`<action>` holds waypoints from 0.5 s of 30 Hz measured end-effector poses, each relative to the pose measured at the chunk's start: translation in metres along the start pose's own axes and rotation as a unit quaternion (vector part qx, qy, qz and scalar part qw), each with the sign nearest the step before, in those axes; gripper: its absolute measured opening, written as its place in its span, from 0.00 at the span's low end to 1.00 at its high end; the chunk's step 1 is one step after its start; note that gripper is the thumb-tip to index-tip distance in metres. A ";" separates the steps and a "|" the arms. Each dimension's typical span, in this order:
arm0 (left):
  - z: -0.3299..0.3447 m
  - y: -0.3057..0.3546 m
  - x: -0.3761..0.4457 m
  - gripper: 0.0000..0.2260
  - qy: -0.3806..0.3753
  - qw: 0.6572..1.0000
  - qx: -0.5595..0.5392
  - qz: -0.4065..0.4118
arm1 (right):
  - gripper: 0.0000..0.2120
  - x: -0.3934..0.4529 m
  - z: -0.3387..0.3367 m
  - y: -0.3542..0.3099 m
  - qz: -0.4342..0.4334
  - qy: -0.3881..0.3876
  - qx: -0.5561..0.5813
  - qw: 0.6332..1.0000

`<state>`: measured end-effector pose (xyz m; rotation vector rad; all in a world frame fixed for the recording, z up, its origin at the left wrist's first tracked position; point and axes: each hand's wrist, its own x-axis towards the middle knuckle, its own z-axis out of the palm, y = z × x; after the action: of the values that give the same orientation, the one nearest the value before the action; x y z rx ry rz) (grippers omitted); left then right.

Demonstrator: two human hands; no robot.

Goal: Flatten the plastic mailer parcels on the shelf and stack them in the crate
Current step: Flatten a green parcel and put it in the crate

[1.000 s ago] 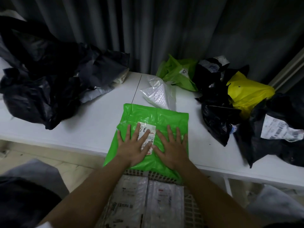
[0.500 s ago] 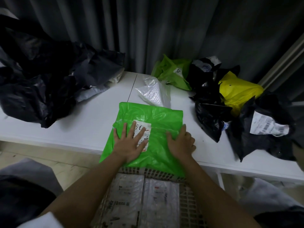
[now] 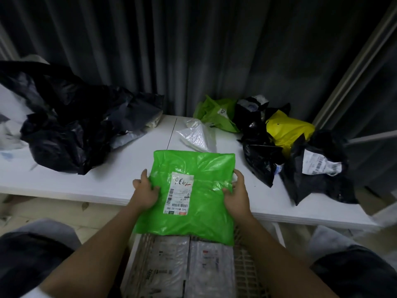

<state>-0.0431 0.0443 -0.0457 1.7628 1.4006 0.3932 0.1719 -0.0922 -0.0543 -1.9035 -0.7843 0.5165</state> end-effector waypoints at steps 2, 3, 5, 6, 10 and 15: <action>-0.005 0.003 -0.013 0.33 -0.010 1.000 -0.019 0.001 | 0.33 -0.014 -0.011 -0.004 -0.009 -0.003 0.010 1.000; -0.006 0.006 -0.019 0.33 -0.009 1.000 -0.016 0.002 | 0.33 -0.021 -0.016 -0.004 -0.012 -0.004 0.011 1.000; -0.007 0.009 -0.028 0.35 -0.004 1.000 -0.014 0.005 | 0.33 -0.034 -0.028 -0.004 -0.022 -0.004 0.023 0.999; -0.006 0.010 -0.033 0.35 -0.002 1.000 -0.017 0.007 | 0.33 -0.042 -0.034 -0.003 -0.030 -0.002 0.030 0.999; 0.001 0.008 -0.055 0.26 -0.009 0.999 -0.049 0.006 | 0.34 -0.075 -0.062 0.009 -0.045 -0.019 -0.026 0.998; 0.024 -0.002 -0.083 0.16 -0.043 0.996 -0.071 0.009 | 0.26 -0.103 -0.085 0.042 -0.016 -0.055 -0.182 0.982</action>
<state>-0.0553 -0.0414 -0.0415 1.6589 1.2648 0.4111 0.1672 -0.2318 -0.0536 -2.2058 -1.0362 0.4849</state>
